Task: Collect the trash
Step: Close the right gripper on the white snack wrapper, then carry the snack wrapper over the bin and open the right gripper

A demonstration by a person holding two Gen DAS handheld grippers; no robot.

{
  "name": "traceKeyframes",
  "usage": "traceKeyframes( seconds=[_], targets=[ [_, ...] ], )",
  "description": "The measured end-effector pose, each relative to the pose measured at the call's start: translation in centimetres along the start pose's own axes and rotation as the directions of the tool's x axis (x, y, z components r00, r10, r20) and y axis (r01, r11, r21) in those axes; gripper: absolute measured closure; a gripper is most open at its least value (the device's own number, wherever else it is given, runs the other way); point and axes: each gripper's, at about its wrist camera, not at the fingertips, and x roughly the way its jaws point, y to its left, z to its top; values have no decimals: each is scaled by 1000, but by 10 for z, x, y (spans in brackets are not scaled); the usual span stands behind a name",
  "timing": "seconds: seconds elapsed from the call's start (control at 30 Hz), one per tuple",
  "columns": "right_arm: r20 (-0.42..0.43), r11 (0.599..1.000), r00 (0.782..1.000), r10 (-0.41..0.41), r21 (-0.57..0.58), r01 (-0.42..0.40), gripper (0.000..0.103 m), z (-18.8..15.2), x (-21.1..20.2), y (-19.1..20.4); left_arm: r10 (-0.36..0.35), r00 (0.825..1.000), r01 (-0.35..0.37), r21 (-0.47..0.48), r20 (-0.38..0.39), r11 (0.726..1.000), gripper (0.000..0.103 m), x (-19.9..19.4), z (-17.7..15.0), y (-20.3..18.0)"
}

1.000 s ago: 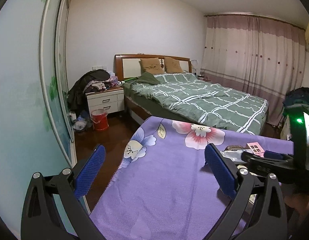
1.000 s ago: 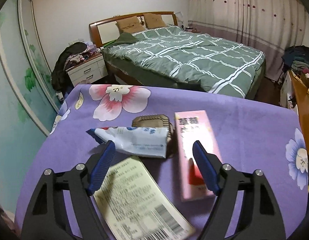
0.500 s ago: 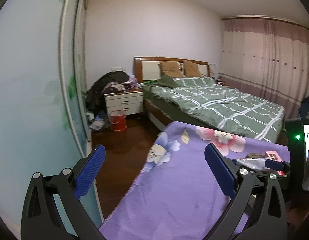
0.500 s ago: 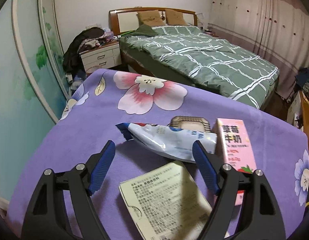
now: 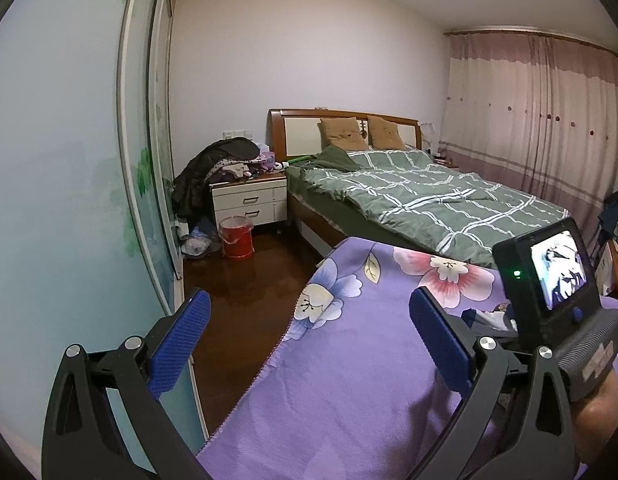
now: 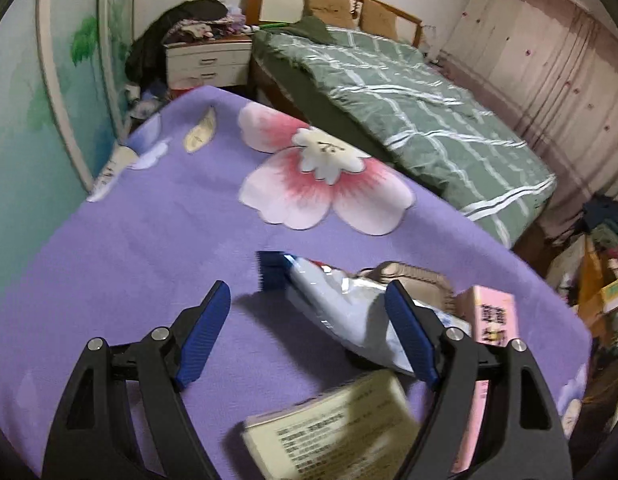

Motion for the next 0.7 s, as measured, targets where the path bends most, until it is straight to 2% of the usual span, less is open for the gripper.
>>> traceKeyframes(
  seconds=[0.03, 0.1, 0.13, 0.17, 0.2, 0.23, 0.27, 0.4, 0.53, 0.7],
  targets=[
    [-2, 1000, 1000, -7, 0, 7, 34, 0, 1, 0, -2, 1000, 2, 7, 0, 1000, 5, 0, 0, -2],
    [4, 998, 998, -60, -7, 60, 51, -1, 2, -2, -4, 1000, 4, 13, -2, 1000, 5, 1, -1, -4],
    [5, 997, 997, -76, -8, 76, 52, -1, 2, -4, -6, 1000, 6, 16, -4, 1000, 5, 1, -2, -5],
    [4, 997, 997, -71, -2, 71, 56, -1, 2, -6, -6, 1000, 7, 19, -6, 1000, 5, 2, -2, -6],
    [6, 997, 997, -73, 6, 73, 67, 0, 1, -8, -7, 1000, 7, 20, -6, 1000, 5, 2, -2, -6],
    [11, 997, 997, -80, 12, 80, 70, 0, -1, -10, -8, 1000, 8, 21, -7, 1000, 5, 3, -3, -6],
    [20, 996, 996, -81, 22, 81, 77, 0, -4, -12, -7, 1000, 7, 22, -7, 1000, 5, 1, -3, -6],
    [57, 995, 997, -43, 87, 38, 84, -2, -17, -26, -11, 1000, 11, 24, -10, 1000, 5, 1, -4, -7],
    [115, 989, 993, -12, 148, -5, 84, -7, -36, -38, -15, 1000, 15, 33, -8, 999, 5, 1, -4, -11],
    [213, 968, 976, 43, 233, -93, 84, -12, -73, -61, -29, 1000, 29, 50, -9, 998, 5, -2, -6, -16]
  ],
)
